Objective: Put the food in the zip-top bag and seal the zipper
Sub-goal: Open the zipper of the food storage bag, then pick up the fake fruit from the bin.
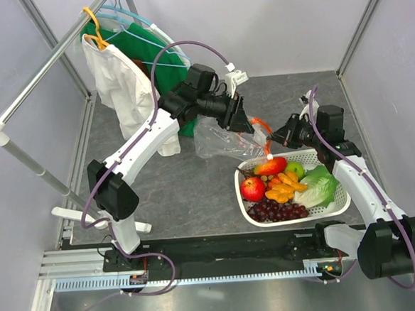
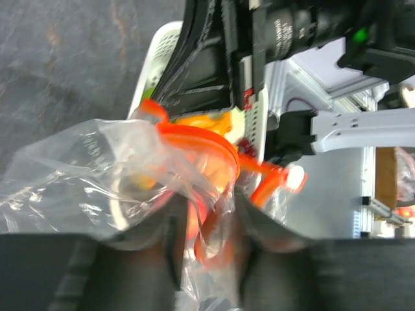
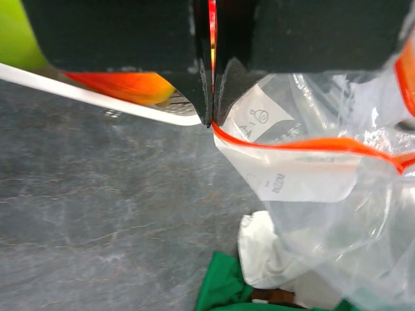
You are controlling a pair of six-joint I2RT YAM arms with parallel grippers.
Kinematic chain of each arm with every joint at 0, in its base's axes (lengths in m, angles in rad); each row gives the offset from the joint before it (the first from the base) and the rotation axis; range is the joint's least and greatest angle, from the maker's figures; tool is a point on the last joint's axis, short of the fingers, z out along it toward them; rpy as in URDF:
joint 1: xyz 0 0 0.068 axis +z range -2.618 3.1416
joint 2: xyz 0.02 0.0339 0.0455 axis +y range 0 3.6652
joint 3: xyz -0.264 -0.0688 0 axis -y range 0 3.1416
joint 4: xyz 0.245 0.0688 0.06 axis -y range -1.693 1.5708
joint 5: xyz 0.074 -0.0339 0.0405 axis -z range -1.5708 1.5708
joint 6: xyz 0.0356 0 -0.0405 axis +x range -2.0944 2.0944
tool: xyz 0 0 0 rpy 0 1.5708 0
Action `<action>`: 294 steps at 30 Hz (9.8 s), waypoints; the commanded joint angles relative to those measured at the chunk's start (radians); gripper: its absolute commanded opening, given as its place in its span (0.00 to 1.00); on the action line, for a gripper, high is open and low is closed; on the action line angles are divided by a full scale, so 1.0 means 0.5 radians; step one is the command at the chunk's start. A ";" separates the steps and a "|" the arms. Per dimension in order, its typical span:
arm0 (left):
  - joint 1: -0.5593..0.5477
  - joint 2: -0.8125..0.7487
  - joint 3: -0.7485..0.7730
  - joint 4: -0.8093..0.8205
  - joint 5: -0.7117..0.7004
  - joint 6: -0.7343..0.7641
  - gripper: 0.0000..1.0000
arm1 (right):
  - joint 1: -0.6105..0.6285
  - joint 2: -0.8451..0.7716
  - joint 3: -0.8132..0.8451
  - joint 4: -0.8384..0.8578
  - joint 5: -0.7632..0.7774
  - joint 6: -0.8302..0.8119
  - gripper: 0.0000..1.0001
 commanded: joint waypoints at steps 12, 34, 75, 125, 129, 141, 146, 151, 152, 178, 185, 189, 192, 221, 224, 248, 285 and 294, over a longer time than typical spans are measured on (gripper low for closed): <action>0.080 -0.313 -0.361 0.191 -0.813 0.124 1.00 | 0.013 -0.416 -0.028 0.024 0.062 0.420 0.00; -0.951 -0.366 -0.405 0.296 -2.793 -0.060 0.67 | 0.108 -0.634 -0.141 -0.142 0.440 0.918 0.00; -0.540 -0.375 -0.530 0.289 -1.521 -0.284 0.79 | 0.154 -0.582 -0.089 -0.207 0.486 0.574 0.00; -0.258 -0.231 -0.653 0.550 -0.358 -0.388 0.02 | 0.151 -0.410 0.003 -0.170 -0.079 0.252 0.62; -0.230 -0.200 -0.662 0.621 -0.088 -0.400 0.02 | 0.151 -0.417 -0.067 -0.106 -0.085 0.277 0.60; -0.224 -0.136 -0.671 0.642 0.078 -0.407 0.02 | 0.164 -0.407 -0.132 0.152 -0.229 0.488 0.41; -0.193 -0.136 -0.684 0.630 0.032 -0.400 0.02 | 0.167 -0.462 -0.108 0.076 -0.251 0.501 0.13; -0.187 -0.206 -0.638 0.508 -0.441 -0.287 0.30 | 0.167 -0.487 0.018 -0.194 -0.061 0.498 0.00; -0.190 -0.243 -0.641 0.489 -0.571 -0.256 0.36 | 0.167 -0.496 0.067 -0.325 0.094 0.507 0.00; -1.123 -0.209 -0.647 0.808 -2.806 0.336 0.76 | 0.164 -0.481 0.031 -0.541 0.504 1.347 0.00; -1.196 -0.316 -0.760 0.918 -2.757 0.336 0.76 | 0.161 -0.463 0.018 -0.507 0.541 1.375 0.00; -1.236 -0.299 -0.767 0.955 -2.812 0.388 0.77 | 0.164 -0.447 0.015 -0.473 0.529 1.430 0.00; -1.249 -0.228 -0.730 0.943 -2.916 0.385 0.76 | 0.164 -0.444 0.021 -0.473 0.516 1.467 0.00; -0.829 -0.277 -0.601 0.364 -2.430 -0.108 0.02 | 0.164 -0.365 0.082 -0.354 0.335 0.958 0.46; -0.681 -0.295 -0.534 0.293 -2.307 -0.256 0.02 | 0.164 -0.303 0.205 -0.436 0.332 0.633 0.45; -0.205 -0.486 -0.269 -0.078 -2.118 -0.465 0.02 | 0.161 -0.260 0.605 -0.811 0.179 -0.159 0.68; -0.230 -0.277 -0.558 0.013 -2.018 -0.566 0.02 | 0.262 -0.263 0.184 -0.924 -0.027 -2.168 0.69; -0.230 -0.252 -0.543 0.019 -1.947 -0.572 0.02 | 0.302 -0.055 0.068 -0.762 0.090 -2.883 0.76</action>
